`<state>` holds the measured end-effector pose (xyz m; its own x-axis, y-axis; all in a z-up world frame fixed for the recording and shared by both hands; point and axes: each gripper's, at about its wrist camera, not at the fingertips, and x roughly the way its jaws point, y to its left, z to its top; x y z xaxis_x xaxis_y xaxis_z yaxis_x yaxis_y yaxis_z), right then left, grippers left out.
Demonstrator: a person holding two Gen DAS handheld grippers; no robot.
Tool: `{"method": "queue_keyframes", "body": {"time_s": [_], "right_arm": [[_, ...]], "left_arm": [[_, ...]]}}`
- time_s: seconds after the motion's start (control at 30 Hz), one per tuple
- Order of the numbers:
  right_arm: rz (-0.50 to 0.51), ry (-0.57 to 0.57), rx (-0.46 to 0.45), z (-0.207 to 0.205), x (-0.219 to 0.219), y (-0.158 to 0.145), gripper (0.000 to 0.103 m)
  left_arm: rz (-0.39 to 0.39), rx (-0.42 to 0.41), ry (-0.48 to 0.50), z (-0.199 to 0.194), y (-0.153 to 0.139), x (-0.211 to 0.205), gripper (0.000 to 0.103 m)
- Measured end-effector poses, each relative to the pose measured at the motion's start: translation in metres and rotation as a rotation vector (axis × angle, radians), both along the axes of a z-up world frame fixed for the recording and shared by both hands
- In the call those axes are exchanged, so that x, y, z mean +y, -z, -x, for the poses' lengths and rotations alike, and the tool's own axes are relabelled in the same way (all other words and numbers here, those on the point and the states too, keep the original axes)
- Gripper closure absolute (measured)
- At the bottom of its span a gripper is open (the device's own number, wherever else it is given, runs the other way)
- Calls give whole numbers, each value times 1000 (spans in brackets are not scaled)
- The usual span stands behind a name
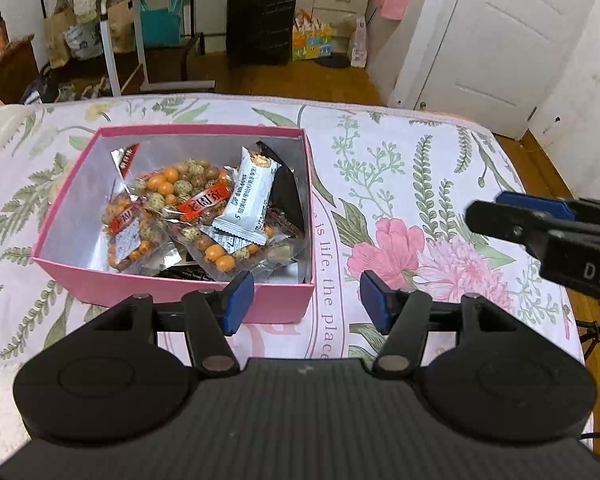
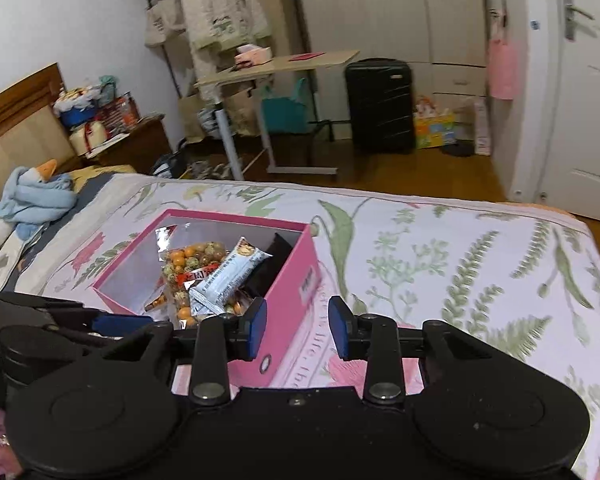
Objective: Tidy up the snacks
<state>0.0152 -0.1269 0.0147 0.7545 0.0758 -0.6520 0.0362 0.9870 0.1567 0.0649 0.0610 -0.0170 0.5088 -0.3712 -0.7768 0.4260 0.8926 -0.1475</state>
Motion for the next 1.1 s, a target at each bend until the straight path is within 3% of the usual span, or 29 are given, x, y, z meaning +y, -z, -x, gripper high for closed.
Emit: {"method": "queue_keyframes", "body": {"time_s": [0.17, 0.3, 0.4, 0.47, 0.6, 0.8, 0.9, 0.97, 1.1], "right_arm": [[33, 77, 7, 29, 7, -3, 63], [35, 130, 5, 48, 14, -1, 61], [44, 168, 11, 58, 19, 2, 55], [60, 187, 19, 64, 21, 4, 42], [104, 206, 45, 70, 24, 10, 39], [87, 231, 67, 77, 22, 14, 33], [88, 252, 65, 81, 23, 14, 27], [77, 265, 58, 82, 21, 14, 11], [76, 296, 48, 84, 22, 14, 9]], "left_arm": [[9, -23, 15, 20, -13, 10, 44], [14, -45, 15, 32, -18, 17, 37], [16, -71, 5, 40, -20, 21, 28], [19, -87, 6, 43, -20, 23, 21], [5, -112, 11, 46, -17, 24, 11], [-6, -131, -19, 50, -12, 25, 9], [-17, -142, -34, 51, -12, 26, 9], [-21, -136, -37, 52, -13, 28, 9], [-18, -151, -32, 55, -17, 30, 9]]}}
